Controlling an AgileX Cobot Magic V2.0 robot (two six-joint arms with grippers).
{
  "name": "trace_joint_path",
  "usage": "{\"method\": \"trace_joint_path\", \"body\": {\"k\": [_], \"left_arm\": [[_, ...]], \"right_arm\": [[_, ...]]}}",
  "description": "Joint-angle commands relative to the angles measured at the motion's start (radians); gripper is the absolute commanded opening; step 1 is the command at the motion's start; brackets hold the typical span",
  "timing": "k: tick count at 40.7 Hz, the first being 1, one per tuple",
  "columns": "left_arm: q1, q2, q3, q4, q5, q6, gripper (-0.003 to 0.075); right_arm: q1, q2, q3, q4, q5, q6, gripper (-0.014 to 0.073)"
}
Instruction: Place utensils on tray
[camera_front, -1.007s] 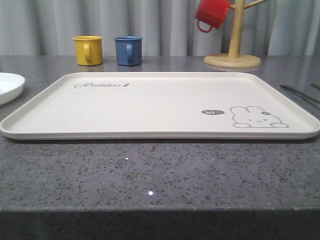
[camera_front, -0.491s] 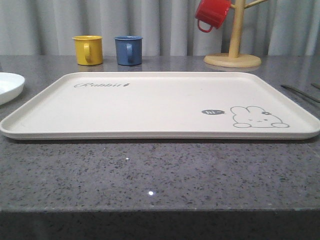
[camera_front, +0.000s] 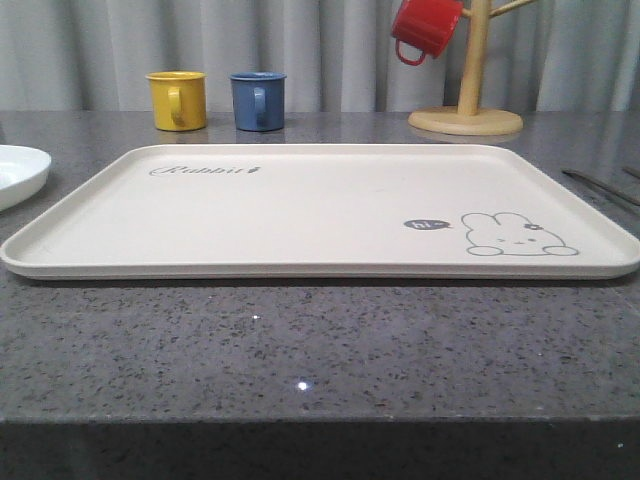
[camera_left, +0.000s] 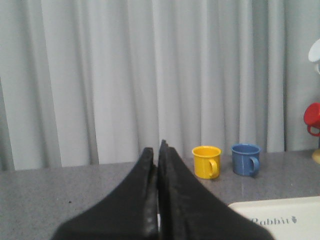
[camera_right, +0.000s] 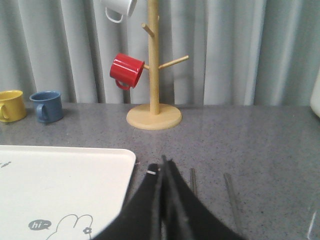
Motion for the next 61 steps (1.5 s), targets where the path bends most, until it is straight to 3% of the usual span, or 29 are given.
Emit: {"method": "trace_joint_path", "body": {"k": [1,4,14,25,28,32,34,35,38,41,54,58,61], "left_arm": [[-0.006,0.1,-0.12,0.0,0.072,-0.007,-0.0018],[-0.006,0.154,-0.162,0.0,0.158,-0.007,-0.0018],[-0.006,0.261,-0.124,-0.013,0.234,-0.007,-0.0018],[-0.006,0.316,-0.056,-0.015,0.228,-0.007,-0.0018],[-0.006,0.335,-0.051,-0.015,0.235,-0.007,-0.0012],[-0.006,0.356,-0.053,-0.015,0.237,-0.007,0.0085],[-0.006,0.369,-0.059,-0.015,0.239,-0.007,0.0191],[-0.006,0.382,-0.067,-0.015,0.246,-0.007,0.0279],[-0.006,0.416,-0.117,-0.012,0.306,-0.007,0.0424],[-0.006,0.467,-0.172,0.0,0.377,-0.007,0.0477],[0.008,0.817,-0.398,0.107,0.606,-0.007,0.0474],[0.08,0.957,-0.456,0.08,0.614,0.001,0.0474],[0.154,1.048,-0.495,-0.021,0.614,0.073,0.0474]], "right_arm": [[-0.008,0.11,-0.109,0.0,0.009,-0.005,-0.0121],[-0.008,0.173,-0.141,0.0,0.053,-0.005,-0.0121],[-0.008,0.328,-0.138,0.001,0.126,-0.005,-0.0121],[-0.008,0.438,-0.138,0.001,0.19,-0.005,-0.0117],[-0.008,0.457,-0.138,0.001,0.198,-0.006,-0.0041],[-0.008,0.475,-0.138,0.001,0.2,-0.007,0.0164],[-0.008,0.485,-0.138,0.001,0.199,-0.007,0.03],[-0.008,0.489,-0.138,0.001,0.197,-0.007,0.0375],[-0.008,0.489,-0.138,0.001,0.202,-0.007,0.0452],[-0.008,0.489,-0.138,0.001,0.204,-0.007,0.0454],[-0.008,0.489,-0.138,0.001,0.206,-0.007,0.0455],[-0.008,0.489,-0.138,0.001,0.206,-0.007,0.0455],[-0.008,0.489,-0.138,0.001,0.206,-0.007,0.0455]]}}
